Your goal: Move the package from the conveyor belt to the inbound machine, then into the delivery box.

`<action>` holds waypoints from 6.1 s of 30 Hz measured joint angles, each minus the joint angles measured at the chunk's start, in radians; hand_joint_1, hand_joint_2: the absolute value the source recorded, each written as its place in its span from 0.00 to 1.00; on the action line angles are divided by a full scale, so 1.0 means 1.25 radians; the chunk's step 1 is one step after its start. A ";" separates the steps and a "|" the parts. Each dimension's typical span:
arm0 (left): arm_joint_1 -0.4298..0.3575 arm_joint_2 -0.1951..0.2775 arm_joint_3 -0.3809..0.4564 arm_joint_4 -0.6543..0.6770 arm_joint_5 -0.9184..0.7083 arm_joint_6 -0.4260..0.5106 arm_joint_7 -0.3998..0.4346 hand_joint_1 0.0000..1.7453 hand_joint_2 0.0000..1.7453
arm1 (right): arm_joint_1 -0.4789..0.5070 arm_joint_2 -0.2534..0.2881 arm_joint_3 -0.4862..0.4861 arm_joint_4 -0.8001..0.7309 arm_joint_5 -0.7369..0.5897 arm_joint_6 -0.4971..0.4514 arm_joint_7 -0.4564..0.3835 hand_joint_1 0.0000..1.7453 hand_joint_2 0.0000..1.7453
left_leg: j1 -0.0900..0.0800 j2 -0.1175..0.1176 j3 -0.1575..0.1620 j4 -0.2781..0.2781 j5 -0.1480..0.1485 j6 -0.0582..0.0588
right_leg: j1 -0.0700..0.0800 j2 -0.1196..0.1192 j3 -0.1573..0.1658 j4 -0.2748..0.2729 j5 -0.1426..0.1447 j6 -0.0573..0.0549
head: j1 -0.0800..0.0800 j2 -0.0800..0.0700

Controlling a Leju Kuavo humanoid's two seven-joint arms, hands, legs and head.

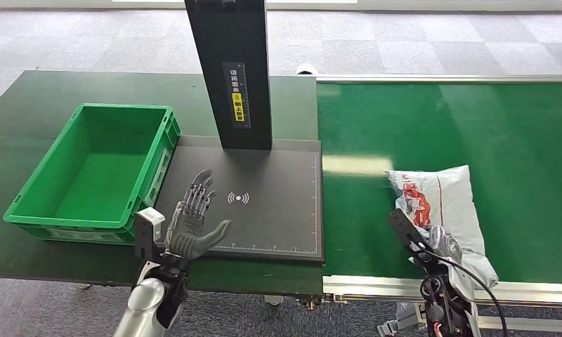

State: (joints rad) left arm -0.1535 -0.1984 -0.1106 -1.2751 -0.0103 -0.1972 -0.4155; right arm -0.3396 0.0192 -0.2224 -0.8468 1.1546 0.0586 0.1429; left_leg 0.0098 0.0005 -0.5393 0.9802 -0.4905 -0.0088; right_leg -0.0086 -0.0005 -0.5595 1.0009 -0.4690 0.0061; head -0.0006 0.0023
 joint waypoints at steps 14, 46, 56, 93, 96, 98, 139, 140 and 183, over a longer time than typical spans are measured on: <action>0.026 0.000 0.007 -0.026 0.000 0.000 0.000 0.00 1.00 | 0.018 0.020 0.022 -0.058 -0.031 -0.007 -0.038 1.00 1.00 | 0.000 0.000 -0.001 0.000 0.000 0.000 | 0.000 0.000 -0.001 0.000 0.000 0.000 | 0.000 0.000; 0.000 0.008 -0.032 -0.050 0.065 0.080 -0.113 0.00 1.00 | 0.144 0.127 0.230 -0.647 -0.338 -0.559 -0.617 1.00 1.00 | 0.000 0.003 -0.002 0.000 0.000 0.000 | 0.000 0.002 -0.003 0.000 0.000 0.000 | 0.000 0.000; -0.013 0.018 -0.033 -0.048 0.102 0.134 -0.147 0.00 1.00 | 0.057 0.079 0.450 -0.500 0.012 -0.546 -0.474 1.00 1.00 | 0.001 0.000 -0.003 0.000 0.001 0.000 | 0.001 0.000 -0.003 0.000 0.000 0.000 | 0.000 0.000; -0.009 0.048 -0.041 -0.036 0.159 0.150 -0.158 0.00 1.00 | -0.233 0.072 0.788 0.275 -0.027 -0.277 -0.163 0.42 1.00 | 0.001 0.002 0.005 0.000 0.001 0.000 | 0.001 0.001 0.004 0.000 0.001 -0.001 | 0.000 0.000; -0.009 0.048 -0.042 -0.036 0.159 0.150 -0.158 0.00 1.00 | -0.234 0.075 0.767 0.284 -0.059 -0.297 -0.166 0.42 1.00 | 0.001 0.001 0.005 0.000 0.001 0.000 | 0.001 0.001 0.004 0.000 0.001 -0.001 | 0.000 0.000; -0.009 0.048 -0.042 -0.036 0.159 0.150 -0.158 0.00 1.00 | -0.235 0.077 0.758 0.288 -0.063 -0.300 -0.168 0.42 1.00 | 0.000 0.001 0.005 0.000 0.001 0.000 | 0.001 0.001 0.004 0.000 0.001 -0.001 | 0.000 0.000; -0.021 0.064 -0.100 -0.005 -0.035 0.095 -0.080 0.00 1.00 | 0.094 0.073 0.332 -0.233 -1.366 0.549 -0.457 0.00 1.00 | 0.000 0.001 -0.002 0.000 0.000 0.000 | 0.001 0.001 -0.002 0.000 0.001 -0.001 | 0.000 0.000; -0.021 0.067 -0.110 -0.005 -0.059 0.090 -0.073 0.00 1.00 | 0.095 0.074 0.328 -0.235 -1.366 0.552 -0.457 0.00 1.00 | 0.000 0.001 -0.002 0.000 0.000 0.000 | 0.001 0.001 -0.002 0.000 0.001 -0.001 | 0.000 0.000; -0.206 0.080 -0.395 0.309 -0.443 -0.108 0.021 1.00 1.00 | 0.106 0.119 0.232 -0.235 -1.176 0.366 -0.428 0.00 1.00 | -0.001 -0.008 0.013 0.000 0.000 0.001 | -0.001 -0.007 0.017 -0.002 -0.001 0.002 | 0.000 0.000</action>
State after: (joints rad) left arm -0.4104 -0.0982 -0.6048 -0.8884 -0.5639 -0.3327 -0.3895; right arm -0.2070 0.1677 0.0682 -1.1400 -0.3156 0.5167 -0.3921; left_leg 0.0092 -0.0094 -0.5232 0.9798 -0.4899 -0.0070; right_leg -0.0097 -0.0095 -0.5383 0.9990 -0.4703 0.0080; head -0.0003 0.0023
